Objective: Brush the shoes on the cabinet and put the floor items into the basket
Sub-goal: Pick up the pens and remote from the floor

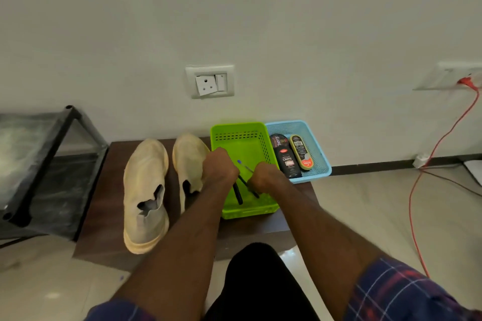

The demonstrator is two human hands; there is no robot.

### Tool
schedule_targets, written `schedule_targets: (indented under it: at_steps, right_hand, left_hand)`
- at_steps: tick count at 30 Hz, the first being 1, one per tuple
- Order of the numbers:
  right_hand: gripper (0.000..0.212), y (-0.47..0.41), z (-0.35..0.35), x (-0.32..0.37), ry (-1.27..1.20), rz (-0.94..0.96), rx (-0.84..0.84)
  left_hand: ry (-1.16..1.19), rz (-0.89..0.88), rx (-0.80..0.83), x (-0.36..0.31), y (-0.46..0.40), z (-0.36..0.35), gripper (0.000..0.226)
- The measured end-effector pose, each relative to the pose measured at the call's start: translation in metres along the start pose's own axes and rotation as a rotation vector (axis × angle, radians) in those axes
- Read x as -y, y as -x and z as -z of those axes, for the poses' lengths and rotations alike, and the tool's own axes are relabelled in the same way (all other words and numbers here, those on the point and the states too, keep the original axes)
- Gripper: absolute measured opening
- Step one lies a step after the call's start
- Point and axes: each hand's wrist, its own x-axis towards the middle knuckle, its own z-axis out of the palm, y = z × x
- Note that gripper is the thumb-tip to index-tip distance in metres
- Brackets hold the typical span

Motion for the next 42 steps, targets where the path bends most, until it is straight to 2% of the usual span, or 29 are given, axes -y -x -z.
schedule_targets:
  at_steps: [2, 5, 10, 13, 16, 19, 23, 25, 27, 30, 33, 37, 40, 42]
  right_hand:
    - [0.015, -0.008, 0.001, -0.005, -0.033, -0.001, 0.059]
    - [0.028, -0.018, -0.003, -0.007, -0.061, 0.035, -0.029]
    - [0.035, -0.022, -0.025, -0.01, 0.098, 0.117, -0.106]
    - [0.035, -0.024, -0.036, -0.013, 0.102, 0.106, -0.083]
    - [0.033, -0.025, -0.04, -0.012, 0.074, 0.105, -0.089]
    - [0.031, -0.027, -0.044, -0.006, 0.047, 0.14, -0.042]
    - [0.034, -0.025, -0.045, -0.002, 0.025, 0.156, -0.021]
    - [0.03, -0.014, -0.042, 0.001, -0.002, 0.172, -0.109]
    - [0.023, 0.004, -0.04, 0.013, -0.069, 0.239, -0.293]
    - [0.02, 0.044, -0.045, 0.049, -0.241, 0.473, -0.48]
    - [0.014, 0.087, -0.07, 0.095, -0.338, 0.721, -0.483]
    - [0.005, 0.131, -0.126, 0.14, -0.351, 0.872, -0.397]
    - [0.006, 0.154, -0.188, 0.162, -0.301, 0.941, -0.297]
    - [0.006, 0.164, -0.236, 0.174, -0.219, 0.932, -0.198]
  left_hand:
    - [-0.088, -0.021, 0.039, -0.008, -0.005, -0.009, 0.025]
    - [-0.184, -0.034, 0.041, -0.012, -0.01, -0.022, 0.028]
    - [-0.255, -0.014, 0.054, -0.019, -0.009, -0.034, 0.03]
    - [-0.161, -0.051, 0.025, -0.015, -0.012, -0.023, 0.026]
    - [0.09, 0.018, -0.003, 0.002, -0.02, -0.004, 0.024]
    - [0.268, 0.031, -0.102, 0.022, -0.01, 0.024, 0.023]
    - [0.33, -0.025, -0.195, 0.047, 0.009, 0.056, 0.026]
    - [0.295, -0.055, -0.193, 0.057, 0.019, 0.065, 0.025]
    - [0.279, -0.109, -0.191, 0.068, 0.032, 0.072, 0.024]
    - [0.293, -0.157, -0.209, 0.088, 0.056, 0.08, 0.021]
    - [0.353, -0.127, -0.29, 0.122, 0.089, 0.092, 0.017]
    - [0.437, -0.073, -0.43, 0.195, 0.136, 0.108, 0.019]
    - [0.48, 0.103, -0.555, 0.265, 0.175, 0.11, 0.02]
    - [0.434, 0.291, -0.596, 0.316, 0.202, 0.104, 0.021]
